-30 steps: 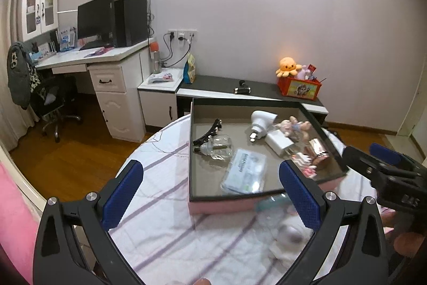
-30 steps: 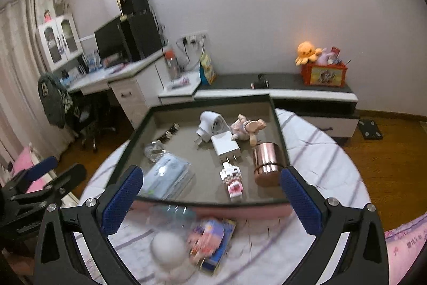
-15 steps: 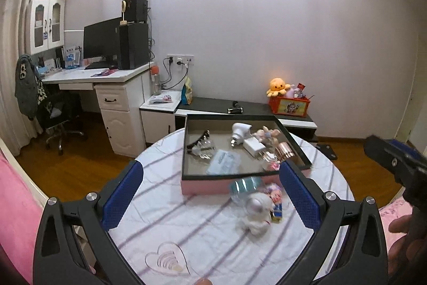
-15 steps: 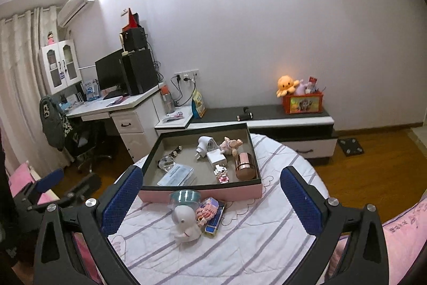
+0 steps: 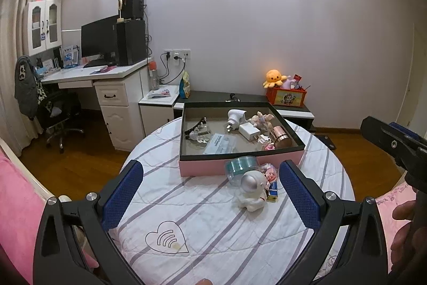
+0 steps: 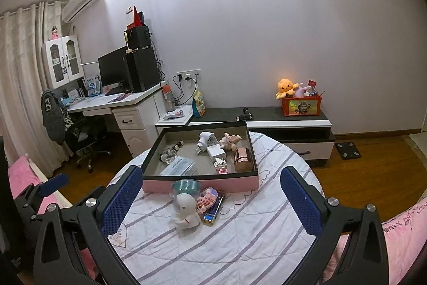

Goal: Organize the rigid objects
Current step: 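Withdraw both tools from the box back over the table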

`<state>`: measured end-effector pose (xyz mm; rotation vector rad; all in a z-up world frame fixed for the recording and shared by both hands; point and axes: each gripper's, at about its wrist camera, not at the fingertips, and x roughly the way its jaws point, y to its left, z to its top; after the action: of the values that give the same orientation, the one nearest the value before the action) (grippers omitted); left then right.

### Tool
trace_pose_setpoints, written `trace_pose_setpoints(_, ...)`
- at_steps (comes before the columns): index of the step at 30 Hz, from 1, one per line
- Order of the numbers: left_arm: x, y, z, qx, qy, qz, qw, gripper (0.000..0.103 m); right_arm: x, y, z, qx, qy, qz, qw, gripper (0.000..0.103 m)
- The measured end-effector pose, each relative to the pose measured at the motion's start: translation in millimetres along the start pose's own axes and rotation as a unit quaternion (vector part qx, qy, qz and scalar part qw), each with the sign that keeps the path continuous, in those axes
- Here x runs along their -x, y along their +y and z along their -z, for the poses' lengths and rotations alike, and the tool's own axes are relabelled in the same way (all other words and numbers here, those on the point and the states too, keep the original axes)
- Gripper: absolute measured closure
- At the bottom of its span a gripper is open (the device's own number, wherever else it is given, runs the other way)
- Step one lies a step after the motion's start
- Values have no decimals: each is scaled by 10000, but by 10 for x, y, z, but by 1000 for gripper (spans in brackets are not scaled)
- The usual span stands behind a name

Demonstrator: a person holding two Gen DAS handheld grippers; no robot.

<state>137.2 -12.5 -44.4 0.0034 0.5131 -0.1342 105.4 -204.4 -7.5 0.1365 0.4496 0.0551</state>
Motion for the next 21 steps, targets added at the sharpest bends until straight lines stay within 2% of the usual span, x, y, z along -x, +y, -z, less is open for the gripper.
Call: trace_pose_setpoints(21, -50, -6, 65, 42, 127, 39, 9999, 0, 2, -96, 40, -97, 82, 105, 9999, 0)
